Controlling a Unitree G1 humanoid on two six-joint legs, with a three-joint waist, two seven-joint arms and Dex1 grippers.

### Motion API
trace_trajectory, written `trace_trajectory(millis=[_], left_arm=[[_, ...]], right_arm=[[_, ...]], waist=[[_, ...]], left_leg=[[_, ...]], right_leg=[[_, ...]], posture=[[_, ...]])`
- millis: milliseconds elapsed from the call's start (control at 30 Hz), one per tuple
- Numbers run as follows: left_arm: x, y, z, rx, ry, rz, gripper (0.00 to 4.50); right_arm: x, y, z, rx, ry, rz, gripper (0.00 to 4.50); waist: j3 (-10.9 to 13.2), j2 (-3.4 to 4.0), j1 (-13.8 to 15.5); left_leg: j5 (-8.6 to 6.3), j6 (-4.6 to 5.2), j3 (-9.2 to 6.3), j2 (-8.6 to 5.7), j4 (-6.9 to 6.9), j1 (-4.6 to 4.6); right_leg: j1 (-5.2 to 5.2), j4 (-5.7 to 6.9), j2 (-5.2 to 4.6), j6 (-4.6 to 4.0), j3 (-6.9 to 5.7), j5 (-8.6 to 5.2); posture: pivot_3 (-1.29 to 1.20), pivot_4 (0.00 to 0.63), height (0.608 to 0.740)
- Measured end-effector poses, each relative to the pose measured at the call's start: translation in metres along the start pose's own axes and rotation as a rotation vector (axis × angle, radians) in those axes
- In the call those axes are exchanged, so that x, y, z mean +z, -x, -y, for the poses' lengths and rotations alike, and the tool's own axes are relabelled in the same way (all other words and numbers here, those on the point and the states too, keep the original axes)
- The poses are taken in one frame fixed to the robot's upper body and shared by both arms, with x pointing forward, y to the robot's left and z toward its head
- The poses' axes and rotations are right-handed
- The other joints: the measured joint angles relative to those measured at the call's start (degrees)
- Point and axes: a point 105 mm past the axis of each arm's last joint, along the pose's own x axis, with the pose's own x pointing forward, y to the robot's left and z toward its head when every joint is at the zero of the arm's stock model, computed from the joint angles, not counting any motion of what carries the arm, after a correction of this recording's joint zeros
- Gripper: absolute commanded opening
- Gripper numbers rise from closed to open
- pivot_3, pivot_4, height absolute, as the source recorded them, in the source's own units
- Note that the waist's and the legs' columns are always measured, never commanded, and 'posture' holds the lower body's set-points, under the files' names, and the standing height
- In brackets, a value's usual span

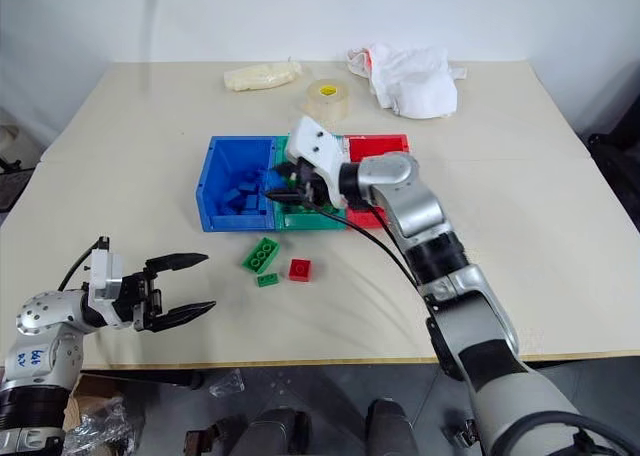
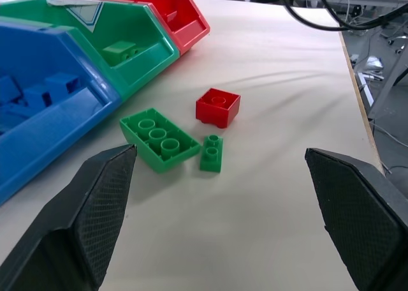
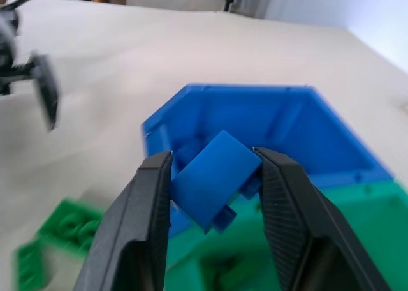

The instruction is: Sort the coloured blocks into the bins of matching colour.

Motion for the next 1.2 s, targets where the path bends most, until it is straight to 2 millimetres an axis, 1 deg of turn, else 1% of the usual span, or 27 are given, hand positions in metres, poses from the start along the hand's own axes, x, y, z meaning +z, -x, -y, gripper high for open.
trace_trajectory(millis=[67, 133, 167, 233, 267, 333, 367, 500, 567, 667, 700, 767, 833, 900, 1000, 1067, 1100, 1133, 1200], left_arm=[[0.001, -0.001, -0.001, -0.003, -0.006, 0.003, 4.50], [0.003, -0.003, -0.003, -0.004, -0.015, 0.009, 4.50], [0.004, -0.004, -0.003, -0.004, -0.016, 0.012, 4.50], [0.004, -0.006, -0.003, -0.006, -0.017, 0.019, 4.50], [0.004, -0.008, -0.003, -0.009, -0.016, 0.022, 4.50], [0.003, -0.009, -0.002, -0.010, -0.013, 0.024, 4.50], [0.003, -0.009, -0.002, -0.009, -0.012, 0.024, 4.50], [0.003, -0.009, -0.003, -0.003, -0.012, 0.024, 4.50], [0.002, -0.009, -0.002, -0.003, -0.009, 0.023, 4.50], [0.002, -0.009, -0.001, -0.004, -0.007, 0.022, 4.50], [0.001, -0.009, -0.001, -0.006, -0.007, 0.022, 4.50], [0.001, -0.010, -0.001, -0.010, -0.005, 0.022, 4.50], [0.001, -0.011, -0.001, -0.016, -0.005, 0.024, 4.50], [0.001, -0.011, -0.001, -0.017, -0.004, 0.023, 4.50], [0.000, -0.011, -0.001, -0.025, -0.003, 0.025, 4.50], [-0.001, -0.011, -0.002, -0.025, 0.001, 0.026, 4.50], [-0.001, -0.011, -0.003, -0.027, -0.001, 0.026, 4.50], [-0.001, -0.010, -0.003, -0.024, 0.001, 0.024, 4.50], [-0.001, -0.010, -0.003, -0.030, -0.002, 0.025, 4.50]], right_arm=[[0.003, -0.014, 0.004, -0.020, 0.010, -0.001, 1.60], [0.007, -0.030, 0.007, -0.051, 0.006, 0.001, 2.36], [0.009, -0.037, 0.008, -0.067, 0.002, 0.002, 2.62], [0.013, -0.051, 0.007, -0.092, -0.009, 0.005, 3.34], [0.015, -0.057, 0.005, -0.100, -0.005, 0.009, 3.68], [0.013, -0.061, 0.007, -0.132, -0.005, 0.012, 4.31], [0.012, -0.060, 0.009, -0.150, -0.011, 0.016, 4.47], [0.018, -0.048, 0.015, -0.143, 0.003, 0.073, 4.47], [0.018, -0.036, 0.015, -0.115, 0.018, 0.105, 4.47], [0.011, -0.018, 0.011, -0.067, 0.027, 0.119, 4.47], [0.008, -0.007, 0.007, -0.043, 0.027, 0.127, 4.47], [-0.002, 0.017, -0.001, 0.006, 0.010, 0.122, 4.47], [-0.011, 0.046, -0.013, 0.057, 0.000, 0.098, 4.47], [-0.025, 0.076, -0.024, 0.091, -0.028, 0.047, 4.47], [-0.044, 0.114, -0.042, 0.129, -0.085, -0.060, 4.47], [-0.054, 0.138, -0.050, 0.127, -0.124, -0.126, 4.47], [-0.061, 0.158, -0.056, 0.118, -0.157, -0.184, 4.47], [-0.065, 0.167, -0.058, 0.108, -0.175, -0.208, 4.47], [-0.071, 0.192, -0.064, 0.079, -0.207, -0.282, 4.47]], waist=[[0.00, 0.00, -0.66], [0.01, 0.02, -1.27], [0.01, 0.02, -1.63], [0.01, 0.02, -2.29], [0.01, 0.03, -2.43], [0.01, 0.03, -2.61], [0.02, 0.03, -2.57], [0.03, 0.05, -2.36], [0.03, 0.05, -2.24], [0.03, 0.05, -2.09], [0.03, 0.05, -1.97], [0.03, 0.05, -1.74], [0.03, 0.05, -1.32], [0.03, 0.05, -0.53], [0.03, 0.05, -0.08], [0.03, 0.05, 0.42], [0.03, 0.05, 0.85], [0.03, 0.04, 1.07], [0.04, 0.03, 1.33]], left_leg=[[0.00, -0.01, -0.03, 0.00, -0.02, 0.00], [0.01, -0.02, -0.03, 0.00, -0.07, 0.00], [0.02, -0.04, -0.08, 0.00, -0.10, 0.01], [0.02, -0.06, -0.13, 0.00, -0.14, 0.02], [0.01, -0.07, -0.21, 0.00, -0.15, 0.04], [0.01, -0.07, -0.25, -0.02, -0.17, 0.03], [0.01, -0.07, -0.32, -0.04, -0.17, 0.03], [0.01, -0.07, -0.38, -0.08, -0.12, 0.02], [0.01, -0.07, -0.39, -0.10, -0.10, 0.02], [0.01, -0.07, -0.43, -0.11, -0.07, 0.02], [0.01, -0.07, -0.46, -0.12, -0.05, 0.01], [0.00, -0.06, -0.49, -0.16, -0.02, -0.01], [0.00, -0.06, -0.49, -0.16, -0.01, -0.02], [0.00, -0.05, -0.44, -0.17, 0.00, -0.03], [0.00, -0.05, -0.18, -0.08, 0.00, -0.03], [-0.01, -0.04, -0.02, -0.02, 0.00, -0.03], [-0.02, -0.02, -0.01, -0.03, -0.01, -0.03], [-0.03, 0.00, 0.01, -0.02, 0.00, -0.03], [-0.03, 0.01, 0.07, -0.03, 0.02, -0.03]], right_leg=[[-0.01, 0.04, 0.00, 0.00, -0.04, 0.00], [-0.06, 0.11, 0.00, 0.00, -0.05, 0.00], [-0.08, 0.16, 0.00, 0.00, -0.06, 0.00], [-0.20, 0.45, 0.00, 0.00, -0.07, 0.00], [-0.21, 0.53, 0.01, 0.00, -0.08, 0.00], [-0.26, 0.64, 0.00, 0.00, -0.07, 0.00], [-0.25, 0.68, -0.01, -0.01, -0.06, 0.00], [-0.23, 0.69, -0.03, -0.02, -0.01, 0.01], [-0.21, 0.70, -0.04, -0.02, 0.01, 0.01], [-0.19, 0.72, -0.04, -0.02, 0.04, 0.01], [-0.18, 0.72, -0.05, -0.02, 0.05, 0.01], [-0.15, 0.70, -0.08, -0.02, 0.06, 0.01], [-0.13, 0.65, -0.09, -0.02, 0.06, 0.01], [-0.08, 0.43, -0.09, -0.02, 0.05, 0.01], [0.01, 0.10, -0.04, -0.02, 0.06, 0.01], [0.07, -0.13, -0.02, -0.02, 0.06, 0.01], [0.07, -0.14, -0.03, -0.02, 0.06, 0.01], [0.08, -0.15, -0.03, -0.01, 0.06, 0.01], [0.10, -0.17, -0.06, -0.01, 0.09, 0.01]], posture=[[0.00, 0.150, 0.740], [0.00, 0.150, 0.740], [0.00, 0.150, 0.740], [0.00, 0.150, 0.740], [0.00, 0.150, 0.740], [0.00, 0.150, 0.740], [0.00, 0.150, 0.740], [0.00, 0.150, 0.740], [0.00, 0.150, 0.740], [0.00, 0.150, 0.740], [0.00, 0.150, 0.740], [0.00, 0.150, 0.740], [0.00, 0.150, 0.740], [0.00, 0.150, 0.740], [0.00, 0.150, 0.740], [0.00, 0.150, 0.740], [0.00, 0.150, 0.740], [0.00, 0.150, 0.740], [0.00, 0.150, 0.740]])
